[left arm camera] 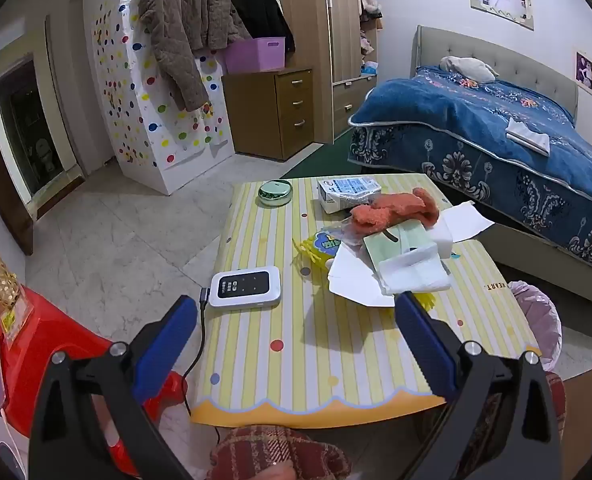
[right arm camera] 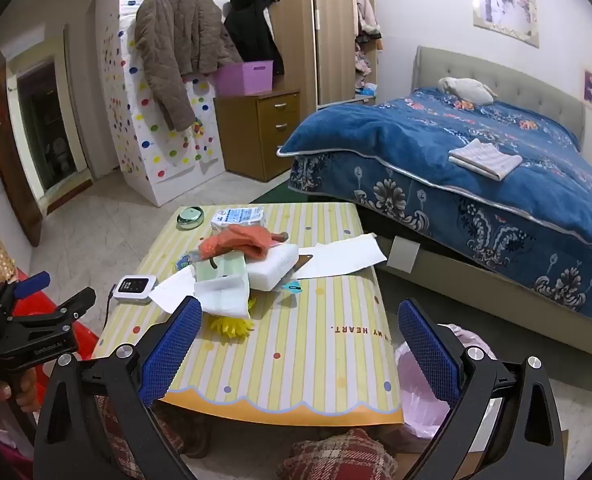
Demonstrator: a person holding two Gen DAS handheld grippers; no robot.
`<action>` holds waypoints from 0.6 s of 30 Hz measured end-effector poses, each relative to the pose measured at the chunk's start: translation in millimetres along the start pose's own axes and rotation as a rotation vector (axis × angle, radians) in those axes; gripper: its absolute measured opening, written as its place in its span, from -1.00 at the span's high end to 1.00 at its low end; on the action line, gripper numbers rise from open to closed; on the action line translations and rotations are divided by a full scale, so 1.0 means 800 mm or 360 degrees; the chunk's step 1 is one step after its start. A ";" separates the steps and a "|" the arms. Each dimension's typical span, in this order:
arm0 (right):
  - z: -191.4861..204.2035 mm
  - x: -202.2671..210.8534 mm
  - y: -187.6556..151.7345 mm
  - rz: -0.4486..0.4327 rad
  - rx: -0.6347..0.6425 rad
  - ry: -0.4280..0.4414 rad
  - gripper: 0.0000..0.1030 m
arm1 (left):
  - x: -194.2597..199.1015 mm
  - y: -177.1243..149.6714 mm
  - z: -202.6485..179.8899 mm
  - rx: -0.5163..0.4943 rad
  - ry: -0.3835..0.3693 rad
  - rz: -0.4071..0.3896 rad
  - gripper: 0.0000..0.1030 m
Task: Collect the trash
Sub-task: 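Move the right tool toward the orange knitted glove on the table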
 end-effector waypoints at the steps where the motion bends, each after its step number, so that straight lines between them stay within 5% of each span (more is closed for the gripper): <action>1: 0.000 0.001 -0.002 -0.0001 0.0003 0.0000 -0.89 | 0.000 0.000 0.000 0.0000 0.0000 0.0000 -0.87; 18: -0.001 0.002 -0.001 -0.0002 0.0001 0.0002 -0.89 | 0.002 0.000 0.000 -0.0007 -0.0003 0.0001 -0.87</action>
Point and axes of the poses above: each gripper's, at about its wrist camera, not at the fingertips, and x roughly against the way its jaws point, z to its left, y to its top, the point moved 6 cm from there along -x, roughly the way its jaws point, and after that the axes turned 3 degrees about x, right-handed, at the moved point
